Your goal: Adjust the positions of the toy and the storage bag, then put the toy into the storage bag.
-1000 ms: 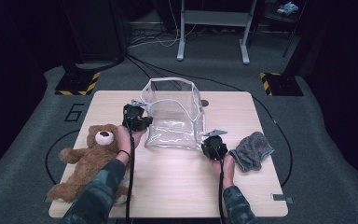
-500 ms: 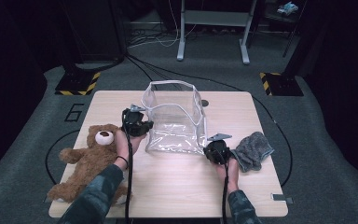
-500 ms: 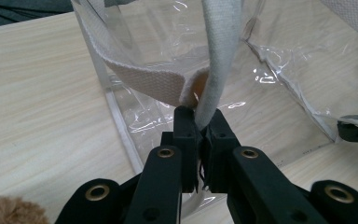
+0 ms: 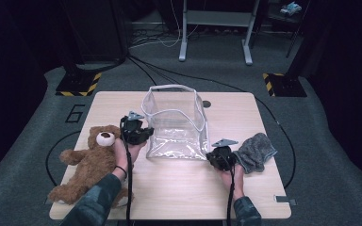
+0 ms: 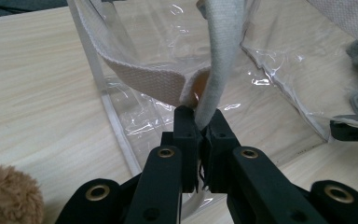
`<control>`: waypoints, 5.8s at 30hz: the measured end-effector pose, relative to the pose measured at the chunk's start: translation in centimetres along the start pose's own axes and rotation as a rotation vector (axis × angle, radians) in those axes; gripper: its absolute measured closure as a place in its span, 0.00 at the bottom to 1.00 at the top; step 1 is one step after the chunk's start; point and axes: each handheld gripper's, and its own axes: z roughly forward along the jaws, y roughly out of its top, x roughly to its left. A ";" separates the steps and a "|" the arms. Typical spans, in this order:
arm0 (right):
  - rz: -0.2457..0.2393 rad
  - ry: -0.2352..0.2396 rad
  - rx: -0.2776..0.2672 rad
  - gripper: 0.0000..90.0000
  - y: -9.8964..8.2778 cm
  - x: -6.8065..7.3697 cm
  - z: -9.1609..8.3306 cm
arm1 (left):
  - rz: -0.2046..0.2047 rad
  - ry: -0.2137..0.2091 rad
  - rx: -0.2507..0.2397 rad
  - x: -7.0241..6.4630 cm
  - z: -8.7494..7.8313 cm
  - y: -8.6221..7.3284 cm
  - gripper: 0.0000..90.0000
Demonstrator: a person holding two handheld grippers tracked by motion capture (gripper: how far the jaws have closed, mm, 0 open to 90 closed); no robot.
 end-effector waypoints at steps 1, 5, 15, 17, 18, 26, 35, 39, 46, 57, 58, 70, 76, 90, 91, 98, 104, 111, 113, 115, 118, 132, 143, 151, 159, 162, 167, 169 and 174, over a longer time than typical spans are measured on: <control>0.013 0.006 0.002 0.96 -0.1 0.1 -0.1 | 0.000 -0.002 -0.002 0.0 -0.1 -0.1 0.95; 0.023 0.011 0.000 0.96 -0.6 0.4 -0.5 | 0.003 -0.010 -0.008 -0.2 -0.5 -0.6 0.95; 0.000 0.033 0.001 0.96 -1.7 1.1 -1.4 | 0.015 -0.013 -0.012 -0.9 -1.6 -1.8 0.95; -0.014 0.033 -0.005 0.96 -1.9 1.3 -1.6 | 0.024 -0.016 -0.007 -0.9 -1.9 -2.0 0.95; -0.014 0.033 -0.005 0.96 -1.9 1.3 -1.6 | 0.024 -0.016 -0.007 -0.9 -1.9 -2.0 0.95; -0.008 0.032 -0.018 0.81 -2.5 1.6 -2.0 | 0.013 -0.009 -0.010 -0.8 -2.0 -2.1 0.87; 0.063 0.007 -0.038 0.29 -4.2 0.2 -4.0 | -0.001 0.073 0.016 0.9 -3.8 -2.1 0.29; 0.066 -0.006 -0.035 0.19 -5.3 -0.3 -4.9 | -0.014 0.107 0.012 1.5 -4.8 -2.2 0.22; 0.055 -0.037 -0.034 0.15 -7.0 -0.8 -5.9 | -0.065 0.170 -0.041 2.8 -6.7 -2.6 0.16; 0.122 -0.043 -0.062 0.13 -8.5 -1.7 -5.5 | -0.119 0.275 -0.009 5.5 -8.0 -3.9 0.03; 0.119 -0.034 -0.054 0.13 -8.5 -1.7 -5.5 | -0.121 0.287 -0.006 5.8 -8.1 -4.1 0.02; 0.057 -0.085 -0.042 0.13 -8.5 -1.0 -5.1 | -0.154 0.368 0.000 7.8 -8.5 -6.4 0.00; 0.045 -0.105 -0.034 0.13 -8.5 -0.7 -5.0 | -0.186 0.389 0.038 9.0 -8.0 -7.7 0.00; 0.036 -0.117 -0.042 0.12 -8.5 -0.7 -4.8 | -0.154 0.396 0.203 9.7 -4.9 -9.4 0.00; 0.034 -0.121 -0.042 0.12 -8.5 -0.7 -4.9 | -0.150 0.399 0.214 9.7 -4.7 -9.4 0.00; 0.033 -0.117 -0.042 0.12 -8.5 -0.7 -4.8 | -0.170 0.398 0.240 10.3 -3.9 -9.9 0.01; 0.042 -0.112 -0.040 0.12 -8.5 -0.6 -4.8 | -0.190 0.378 0.236 10.9 -3.8 -10.4 0.23; 0.039 -0.108 -0.041 0.13 -8.5 -0.7 -4.9 | -0.128 0.388 0.229 10.2 -4.1 -10.1 0.41; 0.035 -0.106 -0.040 0.13 -8.5 -0.8 -4.9 | -0.121 0.382 0.219 10.2 -4.5 -9.9 0.43; 0.039 -0.103 -0.042 0.13 -8.5 -0.8 -4.9 | -0.137 0.375 0.195 10.3 -4.8 -9.8 0.45; 0.043 -0.111 -0.044 0.14 -8.5 -0.7 -4.9 | -0.124 0.362 0.177 10.3 -5.3 -9.4 0.47; 0.049 -0.108 -0.037 0.15 -8.5 -0.7 -5.0 | -0.164 0.315 -0.010 10.1 -7.3 -7.9 0.51; 0.050 -0.110 -0.037 0.15 -8.5 -0.7 -5.0 | -0.158 0.319 -0.104 9.9 -7.9 -5.9 0.51; 0.025 -0.105 -0.032 0.10 -8.5 -0.7 -4.8 | -0.148 0.343 -0.153 10.1 -8.3 -4.4 0.51; -0.006 -0.086 -0.006 0.00 -8.4 -0.7 -4.6 | -0.143 0.373 -0.181 10.5 -9.1 -2.3 0.51; -0.006 -0.090 -0.004 0.00 -8.4 -0.7 -4.6 | -0.137 0.385 -0.192 10.6 -9.3 -1.7 0.51; 0.001 -0.089 0.000 0.00 -8.4 -0.6 -4.6 | -0.129 0.406 -0.205 10.9 -9.6 -0.5 0.51; 0.001 -0.083 -0.001 0.00 -8.4 -0.6 -4.6 | -0.132 0.417 -0.215 11.1 -9.7 0.0 0.51; 0.017 -0.088 -0.008 0.00 -8.3 -0.4 -4.5 | -0.135 0.439 -0.237 11.4 -10.3 1.3 0.51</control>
